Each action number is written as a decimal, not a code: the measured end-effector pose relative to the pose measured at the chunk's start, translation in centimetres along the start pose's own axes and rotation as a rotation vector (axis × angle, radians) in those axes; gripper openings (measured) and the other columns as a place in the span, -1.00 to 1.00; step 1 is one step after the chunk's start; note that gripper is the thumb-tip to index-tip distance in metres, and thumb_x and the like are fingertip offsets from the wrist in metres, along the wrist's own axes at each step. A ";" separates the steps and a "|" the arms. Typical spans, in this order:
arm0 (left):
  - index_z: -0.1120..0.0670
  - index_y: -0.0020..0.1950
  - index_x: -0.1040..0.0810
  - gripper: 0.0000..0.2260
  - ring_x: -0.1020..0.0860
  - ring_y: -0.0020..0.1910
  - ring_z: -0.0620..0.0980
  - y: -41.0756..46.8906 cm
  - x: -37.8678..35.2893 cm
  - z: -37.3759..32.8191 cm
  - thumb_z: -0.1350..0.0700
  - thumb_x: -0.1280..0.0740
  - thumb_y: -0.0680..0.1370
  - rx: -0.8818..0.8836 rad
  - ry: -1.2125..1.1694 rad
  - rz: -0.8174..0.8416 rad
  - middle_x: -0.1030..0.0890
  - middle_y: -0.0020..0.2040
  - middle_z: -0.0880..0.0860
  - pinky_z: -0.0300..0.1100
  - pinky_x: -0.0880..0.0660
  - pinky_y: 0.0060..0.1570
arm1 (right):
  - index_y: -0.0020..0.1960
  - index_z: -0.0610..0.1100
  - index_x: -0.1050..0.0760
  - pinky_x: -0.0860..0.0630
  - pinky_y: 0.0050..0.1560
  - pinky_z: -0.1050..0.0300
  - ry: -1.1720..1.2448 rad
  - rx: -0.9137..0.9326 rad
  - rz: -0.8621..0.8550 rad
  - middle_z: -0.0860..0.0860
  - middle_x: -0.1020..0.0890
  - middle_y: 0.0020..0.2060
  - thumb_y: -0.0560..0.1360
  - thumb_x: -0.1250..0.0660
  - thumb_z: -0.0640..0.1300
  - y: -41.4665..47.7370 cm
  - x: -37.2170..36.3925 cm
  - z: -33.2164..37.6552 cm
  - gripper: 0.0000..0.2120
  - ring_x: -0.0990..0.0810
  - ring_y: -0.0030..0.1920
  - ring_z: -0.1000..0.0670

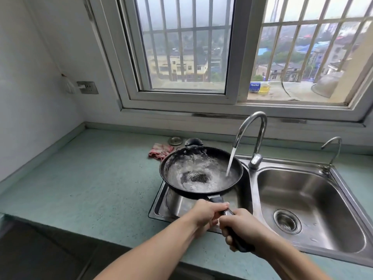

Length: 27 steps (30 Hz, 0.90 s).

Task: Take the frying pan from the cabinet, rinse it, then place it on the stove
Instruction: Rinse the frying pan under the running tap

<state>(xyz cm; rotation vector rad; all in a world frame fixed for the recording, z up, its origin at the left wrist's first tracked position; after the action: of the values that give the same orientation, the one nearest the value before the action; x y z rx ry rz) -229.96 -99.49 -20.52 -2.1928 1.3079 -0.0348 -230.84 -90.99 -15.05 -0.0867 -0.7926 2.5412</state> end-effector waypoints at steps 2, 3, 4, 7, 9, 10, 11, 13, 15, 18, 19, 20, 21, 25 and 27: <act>0.16 -0.27 -0.56 -0.83 -0.47 -0.49 -0.13 0.0 -0.7 0.7 0.23 -0.37 0.53 0.008 -0.008 0.021 -0.56 -0.45 0.02 -0.30 -0.30 -0.45 | -0.45 -0.21 -0.36 -0.27 -0.59 0.31 -0.006 0.004 -0.006 -0.10 -0.39 -0.65 0.44 -0.17 -0.38 -0.6 0.2 -0.1 -0.70 -0.28 -0.68 0.01; 0.16 -0.28 -0.56 -0.82 -0.48 -0.47 -0.12 0.0 -1.0 0.9 0.24 -0.37 0.53 0.012 -0.015 0.029 -0.56 -0.44 0.02 -0.30 -0.30 -0.45 | -0.44 -0.20 -0.36 -0.27 -0.60 0.33 -0.011 0.005 -0.007 -0.08 -0.38 -0.66 0.45 -0.18 -0.38 -0.7 0.3 -0.3 -0.70 -0.29 -0.69 0.01; 0.16 -0.28 -0.56 -0.82 -0.48 -0.47 -0.11 0.1 -1.2 1.2 0.24 -0.36 0.53 0.019 -0.028 0.037 -0.56 -0.44 0.03 -0.29 -0.30 -0.44 | -0.43 -0.19 -0.36 -0.28 -0.61 0.33 -0.019 0.003 -0.013 -0.07 -0.38 -0.66 0.45 -0.18 -0.39 -0.8 0.5 -0.4 -0.70 -0.30 -0.69 0.02; 0.18 -0.27 -0.55 -0.83 -0.49 -0.47 -0.11 0.4 -1.7 1.5 0.26 -0.34 0.54 0.034 -0.038 0.048 -0.56 -0.45 0.04 -0.30 -0.30 -0.46 | -0.39 -0.18 -0.37 -0.30 -0.61 0.32 -0.024 -0.012 -0.027 -0.05 -0.39 -0.64 0.47 -0.21 -0.36 -0.6 1.0 -1.2 -0.73 -0.33 -0.68 0.04; 0.17 -0.27 -0.57 -0.87 -0.52 -0.43 -0.07 0.7 -1.8 1.7 0.24 -0.39 0.49 0.033 -0.030 0.054 -0.58 -0.40 0.07 -0.28 -0.35 -0.41 | -0.34 -0.17 -0.38 -0.31 -0.60 0.31 0.004 -0.017 -0.034 -0.05 -0.39 -0.61 0.48 -0.25 -0.33 -0.1 1.2 -1.8 -0.76 -0.35 -0.66 0.03; 0.15 -0.27 -0.59 -0.90 -0.53 -0.39 -0.05 1.1 -1.7 1.9 0.22 -0.42 0.45 0.030 -0.021 0.050 -0.59 -0.38 0.08 -0.25 -0.37 -0.35 | -0.32 -0.17 -0.39 -0.31 -0.60 0.30 0.025 -0.020 -0.039 -0.05 -0.40 -0.60 0.48 -0.27 -0.32 0.2 1.3 -2.1 -0.78 -0.35 -0.65 0.03; 0.15 -0.28 -0.59 -0.90 -0.54 -0.36 -0.03 1.2 -1.6 1.9 0.22 -0.43 0.44 0.024 -0.013 0.045 -0.60 -0.36 0.09 -0.22 -0.40 -0.31 | -0.31 -0.18 -0.39 -0.31 -0.60 0.30 0.047 -0.023 -0.039 -0.05 -0.40 -0.59 0.48 -0.28 -0.31 0.6 1.2 -2.4 -0.79 -0.36 -0.65 0.03; 0.16 -0.26 -0.57 -0.91 -0.55 -0.37 -0.01 1.7 -1.2 2.0 0.25 -0.41 0.45 0.025 -0.006 0.036 -0.60 -0.36 0.10 -0.18 -0.43 -0.30 | -0.29 -0.21 -0.41 -0.31 -0.57 0.28 0.091 -0.028 -0.036 -0.07 -0.41 -0.56 0.45 -0.30 -0.28 1.4 1.1 -2.9 -0.85 -0.37 -0.62 0.01; 0.18 -0.22 -0.56 -0.93 -0.54 -0.35 0.01 2.3 -0.8 2.2 0.25 -0.41 0.44 0.035 0.007 0.030 -0.60 -0.35 0.11 -0.17 -0.44 -0.29 | -0.29 -0.23 -0.42 -0.33 -0.54 0.24 0.132 -0.037 -0.045 -0.09 -0.42 -0.54 0.39 -0.29 -0.28 2.1 0.9 -3.4 -0.90 -0.38 -0.60 0.00; 0.19 -0.20 -0.56 -0.91 -0.56 -0.35 -0.02 3.2 0.2 3.1 0.29 -0.38 0.51 0.067 0.051 0.003 -0.59 -0.33 0.10 -0.19 -0.46 -0.28 | -0.30 -0.22 -0.42 -0.38 -0.53 0.21 0.162 -0.053 -0.077 -0.08 -0.43 -0.54 0.45 -0.25 -0.32 3.3 0.6 -4.5 -0.85 -0.41 -0.59 0.01; 0.19 -0.18 -0.56 -0.92 -0.57 -0.34 -0.02 3.4 0.5 3.4 0.30 -0.37 0.51 0.075 0.055 -0.009 -0.59 -0.32 0.10 -0.19 -0.48 -0.26 | -0.29 -0.22 -0.43 -0.39 -0.53 0.20 0.166 -0.056 -0.084 -0.08 -0.43 -0.54 0.46 -0.25 -0.32 3.7 0.5 -4.8 -0.85 -0.41 -0.59 0.01; 0.20 -0.16 -0.56 -0.94 -0.58 -0.33 -0.02 3.7 0.9 3.7 0.31 -0.37 0.51 0.084 0.060 -0.021 -0.59 -0.30 0.11 -0.18 -0.49 -0.22 | -0.28 -0.22 -0.43 -0.40 -0.52 0.20 0.167 -0.060 -0.085 -0.08 -0.43 -0.54 0.47 -0.25 -0.31 4.0 0.4 -5.1 -0.85 -0.42 -0.59 0.01; 0.21 -0.13 -0.56 -0.96 -0.58 -0.30 -0.01 4.0 1.2 4.0 0.31 -0.38 0.51 0.092 0.063 -0.030 -0.59 -0.27 0.11 -0.17 -0.49 -0.19 | -0.27 -0.22 -0.43 -0.40 -0.53 0.20 0.165 -0.063 -0.083 -0.07 -0.43 -0.53 0.47 -0.24 -0.32 4.3 0.4 -5.3 -0.86 -0.42 -0.59 0.01; 0.19 -0.08 -0.55 -0.95 -0.59 -0.28 -0.03 5.1 1.3 5.1 0.30 -0.38 0.50 0.143 0.069 -0.024 -0.59 -0.24 0.10 -0.18 -0.49 -0.19 | -0.27 -0.22 -0.40 -0.41 -0.53 0.21 0.141 -0.074 -0.088 -0.08 -0.43 -0.54 0.46 -0.21 -0.34 5.1 0.8 -6.0 -0.85 -0.41 -0.60 0.00; 0.17 -0.09 -0.57 -0.96 -0.61 -0.28 -0.05 5.5 1.1 5.4 0.28 -0.39 0.50 0.182 0.077 -0.010 -0.62 -0.25 0.07 -0.19 -0.50 -0.18 | -0.28 -0.22 -0.40 -0.41 -0.53 0.20 0.129 -0.081 -0.095 -0.09 -0.43 -0.53 0.43 -0.20 -0.36 5.4 1.2 -6.2 -0.86 -0.41 -0.60 -0.01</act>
<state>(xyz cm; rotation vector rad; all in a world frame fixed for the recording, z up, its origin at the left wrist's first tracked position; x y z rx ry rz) -232.11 -99.82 -28.01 -2.0611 1.2825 -0.2353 -232.95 -91.14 -23.09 -0.2308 -0.8288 2.3879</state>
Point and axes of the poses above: each hand's wrist, its own y-axis towards the middle knuckle, its own x-axis out of the back of the hand, z = x × y, the point moved 10 cm from there along y, towards the middle knuckle
